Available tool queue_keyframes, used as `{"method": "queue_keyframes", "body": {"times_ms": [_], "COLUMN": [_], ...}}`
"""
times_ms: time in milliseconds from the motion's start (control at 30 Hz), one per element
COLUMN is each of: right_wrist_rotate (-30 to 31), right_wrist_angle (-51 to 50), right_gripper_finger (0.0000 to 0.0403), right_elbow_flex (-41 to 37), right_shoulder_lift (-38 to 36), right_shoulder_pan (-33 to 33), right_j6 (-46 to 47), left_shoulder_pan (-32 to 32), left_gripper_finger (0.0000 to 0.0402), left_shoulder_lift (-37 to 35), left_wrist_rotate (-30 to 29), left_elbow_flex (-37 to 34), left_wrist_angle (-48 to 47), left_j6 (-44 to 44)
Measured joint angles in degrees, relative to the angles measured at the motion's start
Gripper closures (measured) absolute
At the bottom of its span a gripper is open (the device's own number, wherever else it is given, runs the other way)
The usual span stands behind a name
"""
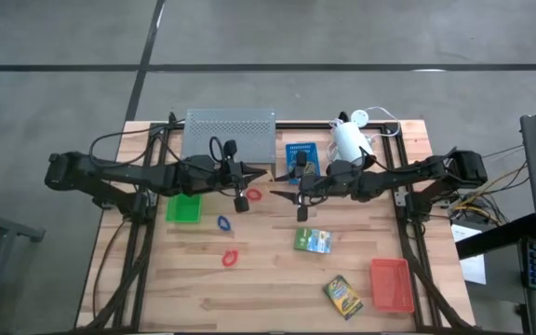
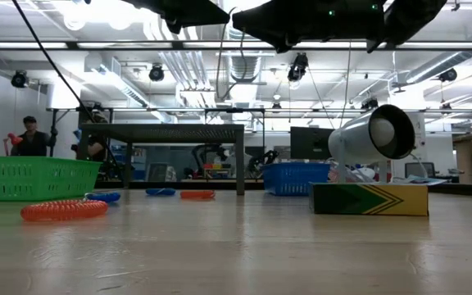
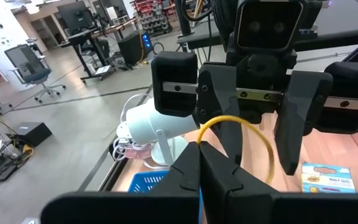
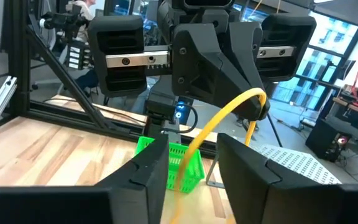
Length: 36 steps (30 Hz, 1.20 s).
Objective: Pick & Place Office Desk Supplies
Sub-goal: Put the yellow rubber band into the blue bin
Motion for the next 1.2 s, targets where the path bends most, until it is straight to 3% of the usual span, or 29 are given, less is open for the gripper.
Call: {"method": "queue_keyframes", "body": {"times_ms": [667, 1200], "right_wrist_rotate": [1.59, 1.56], "right_wrist_angle": [0.0, 0.0], "right_gripper_finger": [0.039, 0.0394], "right_elbow_flex": [-0.04, -0.04], "right_shoulder_lift": [0.0, 0.0], "right_shoulder_pan": [-0.05, 0.0], "right_j6": [-1.96, -2.19], "left_shoulder_pan": [0.0, 0.0], "left_gripper_finger": [0.0401, 0.0395], "left_shoulder_lift": [0.0, 0.02], "left_wrist_rotate": [0.02, 0.02], "left_elbow_flex": [0.0, 0.0], "left_wrist_angle": [0.0, -0.02], "left_j6": [-0.02, -0.02]}}
